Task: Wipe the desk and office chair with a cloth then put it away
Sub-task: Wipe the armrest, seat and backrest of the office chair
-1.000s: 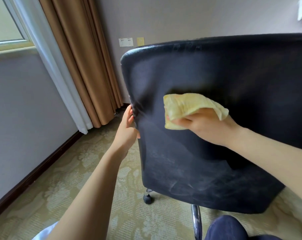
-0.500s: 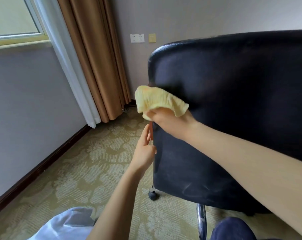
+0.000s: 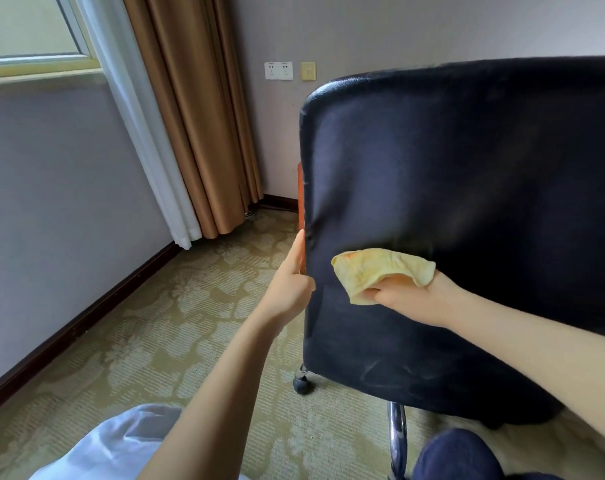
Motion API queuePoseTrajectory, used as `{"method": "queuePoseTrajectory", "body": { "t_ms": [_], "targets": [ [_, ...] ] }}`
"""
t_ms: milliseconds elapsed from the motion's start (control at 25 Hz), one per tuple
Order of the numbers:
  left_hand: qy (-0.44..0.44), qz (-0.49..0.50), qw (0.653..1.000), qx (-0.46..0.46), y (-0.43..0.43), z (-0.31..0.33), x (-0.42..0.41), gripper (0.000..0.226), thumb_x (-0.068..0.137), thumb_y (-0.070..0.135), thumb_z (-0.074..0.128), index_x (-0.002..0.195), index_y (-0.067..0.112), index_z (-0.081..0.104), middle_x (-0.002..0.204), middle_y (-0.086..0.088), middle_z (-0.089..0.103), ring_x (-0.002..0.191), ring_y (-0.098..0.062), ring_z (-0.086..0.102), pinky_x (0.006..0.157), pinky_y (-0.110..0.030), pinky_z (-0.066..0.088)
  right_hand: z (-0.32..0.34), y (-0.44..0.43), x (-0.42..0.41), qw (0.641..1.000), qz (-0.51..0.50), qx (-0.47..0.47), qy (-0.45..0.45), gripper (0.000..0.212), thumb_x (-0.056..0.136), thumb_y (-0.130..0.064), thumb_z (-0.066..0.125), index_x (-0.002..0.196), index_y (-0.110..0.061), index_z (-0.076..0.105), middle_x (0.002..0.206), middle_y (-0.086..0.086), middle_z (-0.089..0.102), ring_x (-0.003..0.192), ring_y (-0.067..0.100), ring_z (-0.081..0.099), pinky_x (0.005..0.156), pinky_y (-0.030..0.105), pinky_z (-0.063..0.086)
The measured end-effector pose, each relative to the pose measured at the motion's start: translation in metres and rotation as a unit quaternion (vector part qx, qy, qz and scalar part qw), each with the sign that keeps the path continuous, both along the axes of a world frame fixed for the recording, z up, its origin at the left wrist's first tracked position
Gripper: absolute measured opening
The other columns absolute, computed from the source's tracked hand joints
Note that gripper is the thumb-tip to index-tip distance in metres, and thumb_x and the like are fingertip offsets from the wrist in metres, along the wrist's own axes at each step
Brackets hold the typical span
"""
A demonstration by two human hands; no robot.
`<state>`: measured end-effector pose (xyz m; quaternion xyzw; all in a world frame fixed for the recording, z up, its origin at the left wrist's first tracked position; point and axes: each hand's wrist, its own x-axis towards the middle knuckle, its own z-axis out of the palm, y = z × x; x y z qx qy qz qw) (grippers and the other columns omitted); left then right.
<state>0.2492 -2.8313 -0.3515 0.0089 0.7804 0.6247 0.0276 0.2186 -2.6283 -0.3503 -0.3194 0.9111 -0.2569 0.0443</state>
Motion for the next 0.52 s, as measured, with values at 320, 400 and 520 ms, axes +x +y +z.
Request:
{"method": "queuePoseTrajectory", "body": {
  "t_ms": [320, 400, 520],
  "targets": [
    [-0.006, -0.007, 0.995, 0.098, 0.0, -0.004, -0.002, 0.096, 0.073, -0.029, 0.025, 0.148, 0.031, 0.022, 0.142, 0.021, 0.033, 0.134, -0.006, 0.03, 0.064, 0.001, 0.043, 0.082, -0.013, 0.003, 0.979, 0.003, -0.129, 0.157, 0.018, 0.096, -0.038, 0.055, 0.111, -0.032, 0.063, 0.113, -0.017, 0.063, 0.112, 0.0, 0.055, 0.094, 0.022, 0.044],
    [-0.007, 0.01, 0.995, 0.098, -0.004, -0.007, -0.004, 0.093, 0.073, -0.028, 0.025, 0.146, 0.029, 0.028, 0.138, 0.017, 0.037, 0.125, -0.005, 0.033, 0.061, 0.0, 0.043, 0.092, -0.046, 0.002, 0.967, -0.031, -0.055, 0.247, 0.036, 0.101, -0.021, 0.038, 0.135, -0.023, 0.052, 0.138, -0.001, 0.052, 0.13, 0.018, 0.045, 0.11, 0.028, 0.031],
    [-0.025, 0.044, 0.997, 0.06, -0.009, -0.019, -0.003, 0.086, 0.077, -0.025, 0.027, 0.147, 0.026, 0.029, 0.15, 0.008, 0.034, 0.134, -0.011, 0.033, 0.08, -0.008, 0.041, 0.09, -0.094, -0.019, 0.954, -0.035, -0.015, 0.296, 0.044, 0.095, -0.012, 0.029, 0.127, -0.008, 0.059, 0.125, 0.016, 0.06, 0.117, 0.032, 0.054, 0.093, 0.02, 0.032]
  ]
}}
